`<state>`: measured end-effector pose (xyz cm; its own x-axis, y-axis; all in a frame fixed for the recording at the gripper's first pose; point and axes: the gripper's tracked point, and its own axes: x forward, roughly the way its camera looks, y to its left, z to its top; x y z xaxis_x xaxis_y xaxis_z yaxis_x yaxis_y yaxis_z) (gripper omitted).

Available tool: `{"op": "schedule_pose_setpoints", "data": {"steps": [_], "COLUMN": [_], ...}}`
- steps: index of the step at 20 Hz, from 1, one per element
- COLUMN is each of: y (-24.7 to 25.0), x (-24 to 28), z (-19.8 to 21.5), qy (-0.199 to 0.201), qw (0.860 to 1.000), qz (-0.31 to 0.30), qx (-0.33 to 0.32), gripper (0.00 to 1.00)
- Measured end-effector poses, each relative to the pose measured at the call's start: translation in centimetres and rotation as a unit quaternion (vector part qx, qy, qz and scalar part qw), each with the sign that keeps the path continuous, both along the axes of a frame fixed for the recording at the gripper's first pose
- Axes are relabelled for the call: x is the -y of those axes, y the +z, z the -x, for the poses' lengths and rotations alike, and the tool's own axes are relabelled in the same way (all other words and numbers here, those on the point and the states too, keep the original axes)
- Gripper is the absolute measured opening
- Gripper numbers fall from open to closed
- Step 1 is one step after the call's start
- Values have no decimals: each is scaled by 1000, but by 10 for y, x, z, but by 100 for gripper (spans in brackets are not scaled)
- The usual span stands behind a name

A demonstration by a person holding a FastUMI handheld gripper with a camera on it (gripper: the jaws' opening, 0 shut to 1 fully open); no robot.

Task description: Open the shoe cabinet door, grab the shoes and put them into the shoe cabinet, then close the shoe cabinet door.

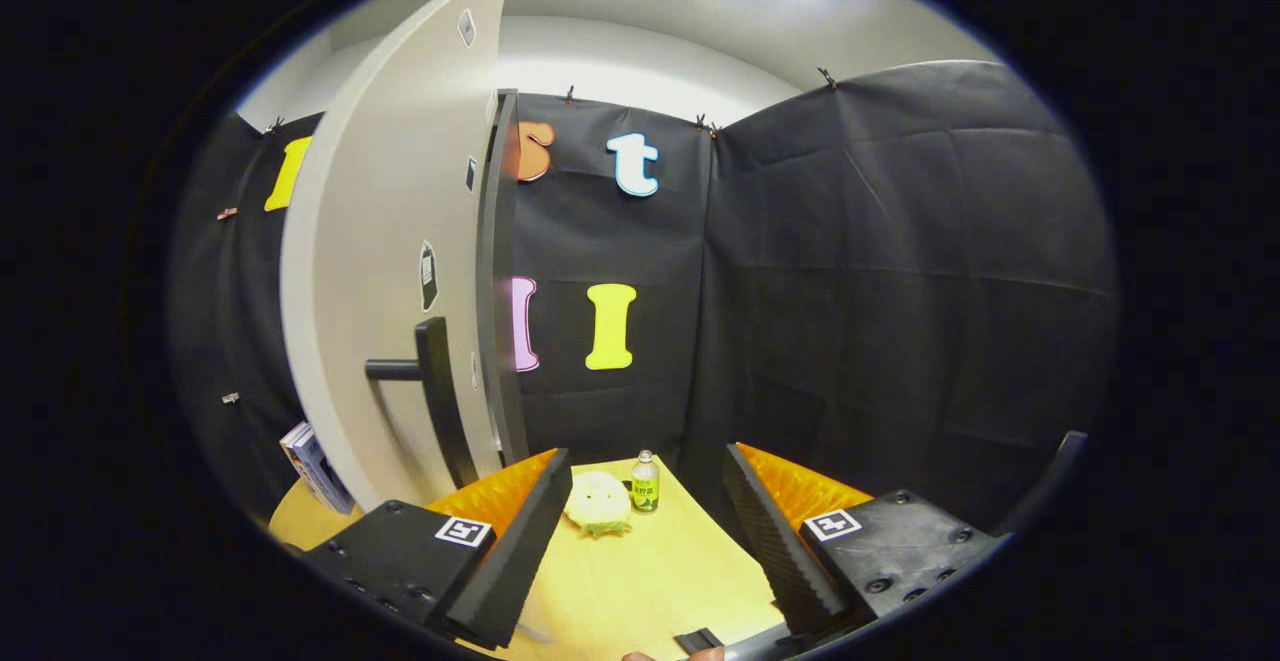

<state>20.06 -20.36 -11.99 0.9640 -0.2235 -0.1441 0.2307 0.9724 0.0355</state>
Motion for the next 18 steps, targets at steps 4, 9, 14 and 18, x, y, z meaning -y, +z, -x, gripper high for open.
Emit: {"op": "schedule_pose_setpoints", "data": {"steps": [4,9,14,18], "y": [-1,-3,-1,0], "x": [0,-21,-46,-62], "z": [-7,-10,-9,-10], "qy": [-4,9,32,37], "qw": [1000,1000,999,999], "qz": [-7,-28,-32,-33], "qx": [3,3,7,15], "gripper": [96,97,98,98]}}
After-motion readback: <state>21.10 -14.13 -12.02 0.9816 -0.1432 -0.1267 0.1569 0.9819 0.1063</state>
